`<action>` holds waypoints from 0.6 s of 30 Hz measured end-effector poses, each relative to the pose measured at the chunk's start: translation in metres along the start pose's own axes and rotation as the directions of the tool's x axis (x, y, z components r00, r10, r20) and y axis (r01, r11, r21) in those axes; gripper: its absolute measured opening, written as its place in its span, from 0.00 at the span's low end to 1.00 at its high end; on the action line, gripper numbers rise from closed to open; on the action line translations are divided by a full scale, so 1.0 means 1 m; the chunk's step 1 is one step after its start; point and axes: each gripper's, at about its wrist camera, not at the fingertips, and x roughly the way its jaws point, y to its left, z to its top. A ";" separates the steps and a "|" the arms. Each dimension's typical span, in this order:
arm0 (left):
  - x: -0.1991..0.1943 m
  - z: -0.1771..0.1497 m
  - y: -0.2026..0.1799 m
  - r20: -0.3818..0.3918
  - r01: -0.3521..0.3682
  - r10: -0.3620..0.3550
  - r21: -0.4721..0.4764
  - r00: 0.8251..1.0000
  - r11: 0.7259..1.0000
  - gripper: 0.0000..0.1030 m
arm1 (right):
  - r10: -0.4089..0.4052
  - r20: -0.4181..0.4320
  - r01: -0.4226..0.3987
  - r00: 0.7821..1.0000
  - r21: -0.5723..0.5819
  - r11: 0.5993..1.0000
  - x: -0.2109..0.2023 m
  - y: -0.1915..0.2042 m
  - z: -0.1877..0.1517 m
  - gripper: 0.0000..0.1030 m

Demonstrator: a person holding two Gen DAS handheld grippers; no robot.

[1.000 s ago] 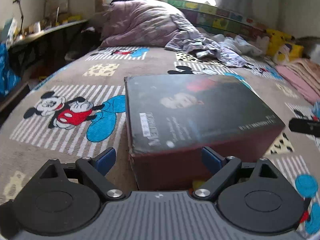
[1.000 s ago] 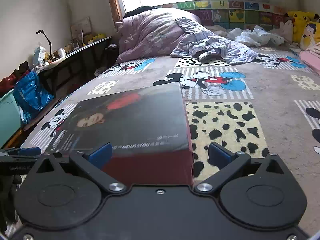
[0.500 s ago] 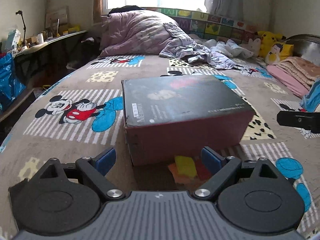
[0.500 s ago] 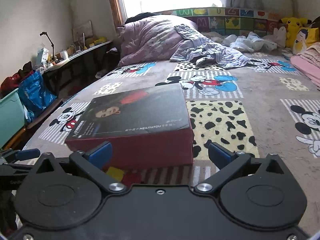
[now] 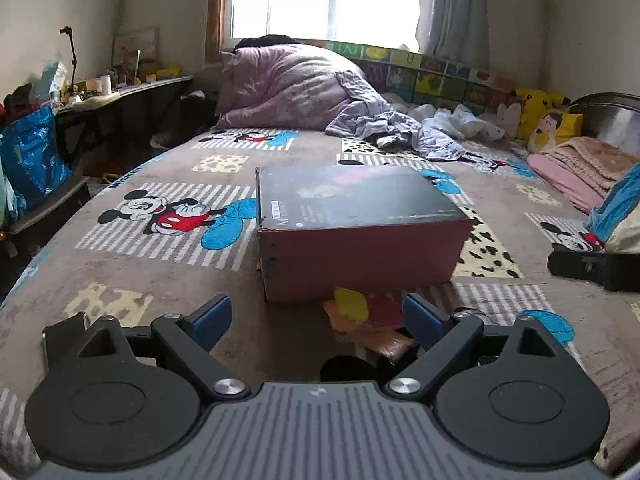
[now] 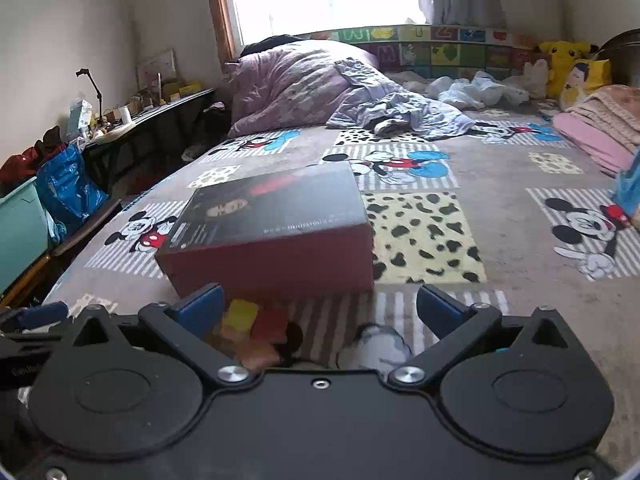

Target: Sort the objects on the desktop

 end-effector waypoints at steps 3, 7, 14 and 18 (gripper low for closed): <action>-0.019 -0.008 -0.007 0.003 -0.002 0.002 0.016 1.000 1.000 0.90 | -0.008 -0.003 0.008 1.000 -0.009 1.000 -0.019 0.001 -0.012 1.00; -0.044 -0.020 -0.014 0.010 0.013 -0.013 0.030 1.000 0.999 0.90 | -0.022 -0.013 0.021 1.000 -0.004 1.000 -0.044 0.000 -0.025 1.00; -0.081 -0.044 -0.017 0.024 0.041 -0.041 0.012 0.999 0.999 0.90 | -0.037 -0.008 0.037 0.999 -0.004 0.999 -0.081 0.006 -0.043 1.00; -0.098 -0.058 -0.020 0.028 0.053 -0.054 0.023 0.998 0.998 0.90 | -0.051 -0.013 0.051 0.999 -0.012 0.999 -0.096 0.013 -0.055 1.00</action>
